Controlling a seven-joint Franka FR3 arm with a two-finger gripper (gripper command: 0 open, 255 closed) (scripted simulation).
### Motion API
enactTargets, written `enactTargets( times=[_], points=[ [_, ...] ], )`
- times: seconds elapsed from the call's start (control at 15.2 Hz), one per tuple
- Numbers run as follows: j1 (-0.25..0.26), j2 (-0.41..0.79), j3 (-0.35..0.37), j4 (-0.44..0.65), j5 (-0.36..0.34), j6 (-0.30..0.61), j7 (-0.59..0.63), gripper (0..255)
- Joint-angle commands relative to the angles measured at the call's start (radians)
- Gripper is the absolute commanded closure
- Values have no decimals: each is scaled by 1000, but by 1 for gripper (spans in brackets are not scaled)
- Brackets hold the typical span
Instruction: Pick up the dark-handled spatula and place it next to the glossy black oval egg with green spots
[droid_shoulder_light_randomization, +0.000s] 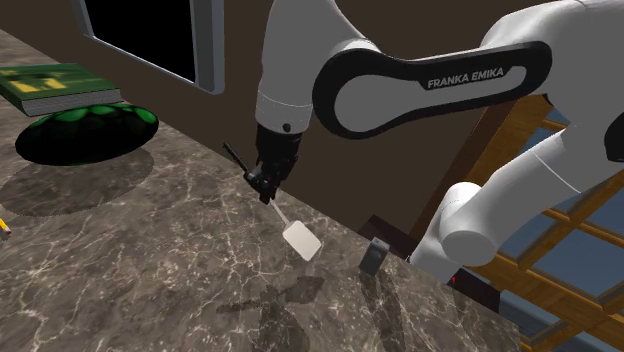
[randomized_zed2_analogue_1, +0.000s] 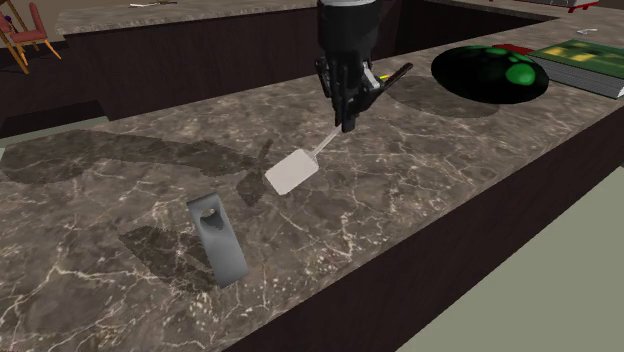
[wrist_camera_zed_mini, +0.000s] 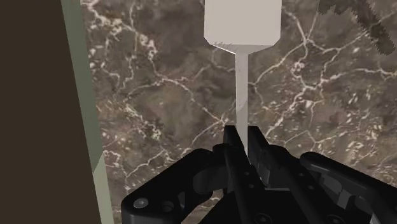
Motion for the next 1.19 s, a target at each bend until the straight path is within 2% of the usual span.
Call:
enactTargets(
  times=[0.0, 1.12],
  points=[
    [-2, -1, -3, 25, -2, -26, 0, 255],
    [-13, 4, -27, 256, -18, -253, 1, 255]
  ],
)
